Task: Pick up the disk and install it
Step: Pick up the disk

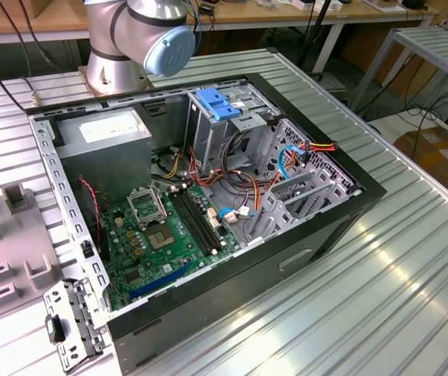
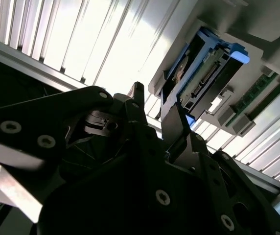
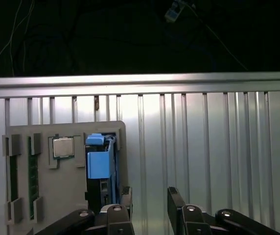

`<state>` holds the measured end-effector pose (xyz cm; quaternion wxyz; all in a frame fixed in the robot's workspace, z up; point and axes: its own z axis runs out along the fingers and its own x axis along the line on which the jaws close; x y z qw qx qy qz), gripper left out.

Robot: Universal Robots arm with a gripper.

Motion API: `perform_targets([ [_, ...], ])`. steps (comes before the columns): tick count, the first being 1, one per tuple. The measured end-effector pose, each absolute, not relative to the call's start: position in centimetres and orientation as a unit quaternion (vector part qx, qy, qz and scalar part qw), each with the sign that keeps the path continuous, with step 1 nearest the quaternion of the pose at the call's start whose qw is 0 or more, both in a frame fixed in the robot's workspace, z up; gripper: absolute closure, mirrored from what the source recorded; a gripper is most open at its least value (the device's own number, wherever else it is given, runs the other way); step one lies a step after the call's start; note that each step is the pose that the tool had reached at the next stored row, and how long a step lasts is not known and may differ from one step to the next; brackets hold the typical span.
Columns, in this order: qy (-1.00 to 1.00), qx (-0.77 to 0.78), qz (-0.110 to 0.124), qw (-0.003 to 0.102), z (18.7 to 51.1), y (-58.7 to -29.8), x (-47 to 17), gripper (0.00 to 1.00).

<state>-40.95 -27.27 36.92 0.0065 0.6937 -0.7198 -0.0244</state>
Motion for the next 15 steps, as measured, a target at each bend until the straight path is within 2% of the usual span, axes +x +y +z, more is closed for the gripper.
perform_targets([
  [15, -0.72, 0.694, -0.024, 0.007, 36.8, -30.0, -42.5, 0.58],
])
